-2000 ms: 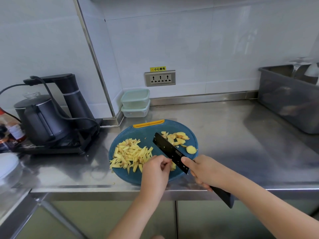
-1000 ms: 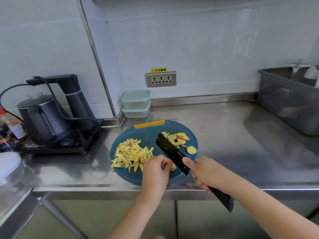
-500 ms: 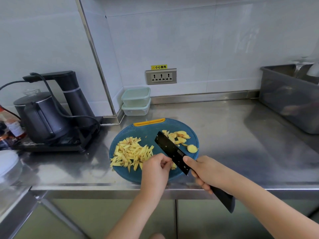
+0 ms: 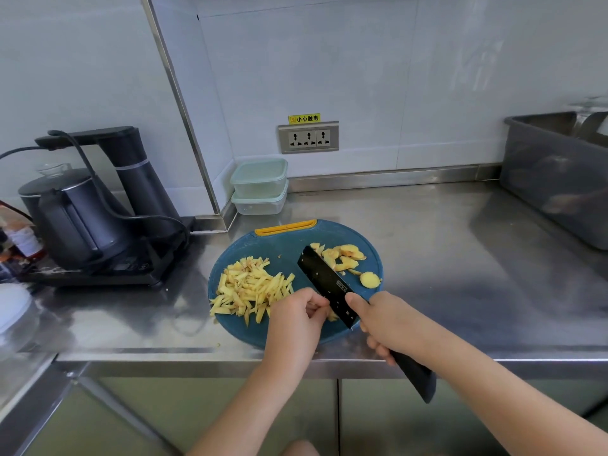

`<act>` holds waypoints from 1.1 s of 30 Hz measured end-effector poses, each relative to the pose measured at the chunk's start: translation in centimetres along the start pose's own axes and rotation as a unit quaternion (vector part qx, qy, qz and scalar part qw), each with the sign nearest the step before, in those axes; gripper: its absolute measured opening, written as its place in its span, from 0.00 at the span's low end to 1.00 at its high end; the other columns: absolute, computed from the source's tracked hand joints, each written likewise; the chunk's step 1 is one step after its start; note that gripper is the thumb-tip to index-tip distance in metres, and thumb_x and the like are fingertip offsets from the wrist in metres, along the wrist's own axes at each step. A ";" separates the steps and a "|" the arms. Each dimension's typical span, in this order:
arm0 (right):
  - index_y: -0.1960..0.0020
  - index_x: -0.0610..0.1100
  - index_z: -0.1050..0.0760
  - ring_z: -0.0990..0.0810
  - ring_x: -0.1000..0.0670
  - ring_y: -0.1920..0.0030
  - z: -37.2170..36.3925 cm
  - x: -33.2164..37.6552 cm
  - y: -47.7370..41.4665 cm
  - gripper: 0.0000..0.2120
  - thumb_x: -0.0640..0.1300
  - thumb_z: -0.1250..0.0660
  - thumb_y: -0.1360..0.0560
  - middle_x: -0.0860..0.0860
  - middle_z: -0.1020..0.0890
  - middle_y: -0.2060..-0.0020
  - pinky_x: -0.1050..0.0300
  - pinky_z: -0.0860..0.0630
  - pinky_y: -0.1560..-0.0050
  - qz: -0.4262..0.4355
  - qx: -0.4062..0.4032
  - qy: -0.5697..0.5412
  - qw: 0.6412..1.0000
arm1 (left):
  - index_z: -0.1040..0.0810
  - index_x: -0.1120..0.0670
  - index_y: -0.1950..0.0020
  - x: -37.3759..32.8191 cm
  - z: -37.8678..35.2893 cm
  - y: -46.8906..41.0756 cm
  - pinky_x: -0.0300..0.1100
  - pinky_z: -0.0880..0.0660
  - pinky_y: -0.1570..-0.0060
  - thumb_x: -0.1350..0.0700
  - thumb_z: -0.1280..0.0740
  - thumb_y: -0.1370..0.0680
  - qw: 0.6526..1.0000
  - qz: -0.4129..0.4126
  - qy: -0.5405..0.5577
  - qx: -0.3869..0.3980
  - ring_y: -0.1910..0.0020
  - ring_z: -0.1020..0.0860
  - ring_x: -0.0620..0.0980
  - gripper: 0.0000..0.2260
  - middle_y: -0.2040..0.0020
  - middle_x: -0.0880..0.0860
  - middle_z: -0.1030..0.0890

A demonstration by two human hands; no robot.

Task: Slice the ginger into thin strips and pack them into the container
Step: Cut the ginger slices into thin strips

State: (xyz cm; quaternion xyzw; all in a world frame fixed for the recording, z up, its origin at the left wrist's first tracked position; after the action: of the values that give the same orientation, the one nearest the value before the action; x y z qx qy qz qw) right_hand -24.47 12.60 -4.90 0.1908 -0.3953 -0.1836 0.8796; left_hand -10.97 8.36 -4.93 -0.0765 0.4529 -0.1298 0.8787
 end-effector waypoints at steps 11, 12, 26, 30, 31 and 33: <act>0.63 0.47 0.35 0.33 0.53 0.80 1.2 0.6 1.7 0.19 0.56 0.48 0.18 0.48 0.29 0.75 0.58 0.25 0.73 0.065 0.016 0.029 0.997 | 0.19 0.52 0.60 0.3 0.3 -0.5 0.26 0.30 0.64 0.59 0.27 0.27 0.999 0.044 0.006 -0.002 0.67 0.23 0.33 0.04 0.67 0.43 0.19; 0.62 0.45 0.35 0.33 0.53 0.81 1.1 0.7 1.7 0.20 0.57 0.48 0.18 0.49 0.29 0.75 0.60 0.27 0.74 0.067 0.017 0.027 0.997 | 0.19 0.52 0.60 0.3 0.3 -0.5 0.26 0.30 0.65 0.59 0.27 0.27 0.999 0.047 0.006 -0.003 0.67 0.23 0.33 0.04 0.67 0.44 0.19; 0.40 0.43 0.31 0.30 0.55 0.80 -0.1 0.4 1.5 0.15 0.51 0.50 0.17 0.49 0.30 0.68 0.63 0.31 0.78 0.109 -0.022 0.132 0.985 | 0.21 0.50 0.61 0.1 0.6 -0.3 0.24 0.30 0.65 0.61 0.27 0.27 0.999 0.040 0.007 0.000 0.66 0.24 0.30 0.07 0.67 0.43 0.21; 0.25 0.42 0.45 0.22 0.47 0.64 -0.6 1.1 1.5 0.20 0.39 0.50 0.17 0.47 0.34 0.62 0.58 0.28 0.70 0.138 -0.068 0.196 0.968 | 0.24 0.47 0.64 -0.3 0.7 -0.1 0.24 0.30 0.65 0.63 0.29 0.27 1.000 0.031 -0.002 -0.001 0.66 0.25 0.29 0.12 0.68 0.42 0.22; 0.27 0.39 0.43 0.22 0.45 0.60 -0.6 1.2 1.7 0.19 0.39 0.49 0.17 0.47 0.33 0.61 0.58 0.30 0.70 0.139 -0.070 0.221 0.963 | 0.25 0.46 0.65 -0.4 0.7 -0.1 0.24 0.31 0.65 0.64 0.29 0.27 1.000 0.028 -0.004 -0.001 0.66 0.26 0.28 0.14 0.68 0.42 0.23; 0.27 0.36 0.43 0.26 0.46 0.61 -0.7 1.7 1.7 0.20 0.38 0.46 0.18 0.45 0.32 0.57 0.58 0.36 0.72 0.128 -0.081 0.225 0.962 | 0.26 0.45 0.66 -0.5 0.7 -0.1 0.24 0.31 0.66 0.64 0.29 0.27 1.000 0.022 -0.009 0.000 0.66 0.26 0.29 0.15 0.69 0.42 0.23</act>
State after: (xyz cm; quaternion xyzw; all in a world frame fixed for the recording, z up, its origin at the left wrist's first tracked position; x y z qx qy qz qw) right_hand -22.58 13.40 -3.44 0.1031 -0.1922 -0.0527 0.9745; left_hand -10.64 8.46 -4.10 -0.0676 0.4468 -0.1092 0.8854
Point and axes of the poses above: each hand's wrist, its own y-axis away from the middle knuckle, its own z-axis out of the back of the hand, x = y × z, the point moved 7 cm from there along -y, towards the middle knuckle
